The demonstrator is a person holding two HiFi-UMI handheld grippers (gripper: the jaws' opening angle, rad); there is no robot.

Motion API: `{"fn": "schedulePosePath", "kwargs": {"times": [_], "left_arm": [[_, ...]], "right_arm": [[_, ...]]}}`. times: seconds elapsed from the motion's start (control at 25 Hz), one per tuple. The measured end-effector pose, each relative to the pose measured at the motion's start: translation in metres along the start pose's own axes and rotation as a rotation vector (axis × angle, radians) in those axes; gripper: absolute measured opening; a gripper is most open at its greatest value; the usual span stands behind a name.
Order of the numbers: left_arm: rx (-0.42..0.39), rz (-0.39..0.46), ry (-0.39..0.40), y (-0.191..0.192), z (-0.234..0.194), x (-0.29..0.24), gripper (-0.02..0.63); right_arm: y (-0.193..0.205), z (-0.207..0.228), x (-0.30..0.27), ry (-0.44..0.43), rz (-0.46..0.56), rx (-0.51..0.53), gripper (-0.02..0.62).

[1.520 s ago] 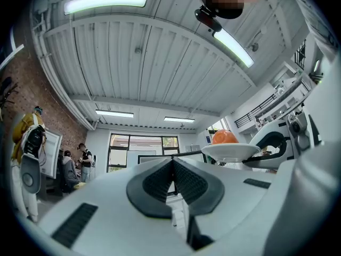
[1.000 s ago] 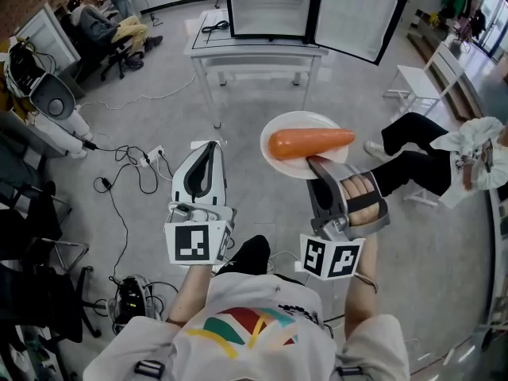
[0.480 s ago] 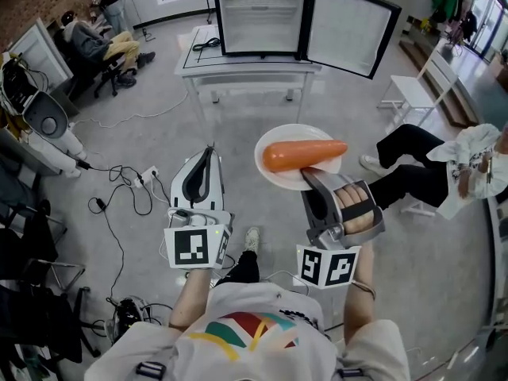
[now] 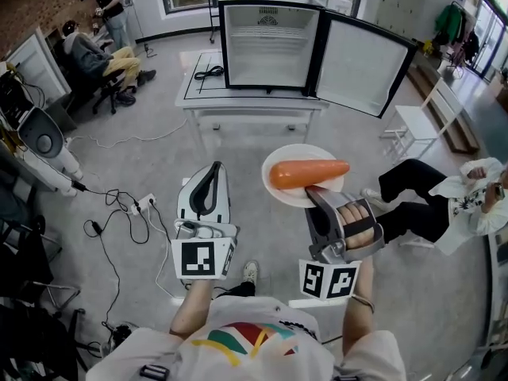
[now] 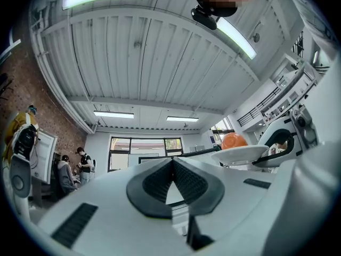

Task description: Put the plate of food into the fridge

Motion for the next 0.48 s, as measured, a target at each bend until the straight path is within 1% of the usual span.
{"fn": "schedulePosePath", "kwargs": {"times": [0.32,0.48], "left_arm": [[-0.005,-0.015,0.016,0.02,-0.044,-0.081,0.006],[0.001,-0.022,0.022,0.032,-0.064,-0.109,0.006]], "right_arm": [[0.016,0.01,-0.093,-0.012,-0.018,-0.005,0.025],[0.018,0.012,-0.13,-0.018,-0.021,-0.002,0.025]]}}
Point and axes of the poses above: the fingertips, and each gripper's own axes: x backward along the fingers, z to its right, y out of its underside, the point moved 1 cm from there along x, backward along the fingers, and after that the axes turned 9 degrees about x, right-handed, at the moved point
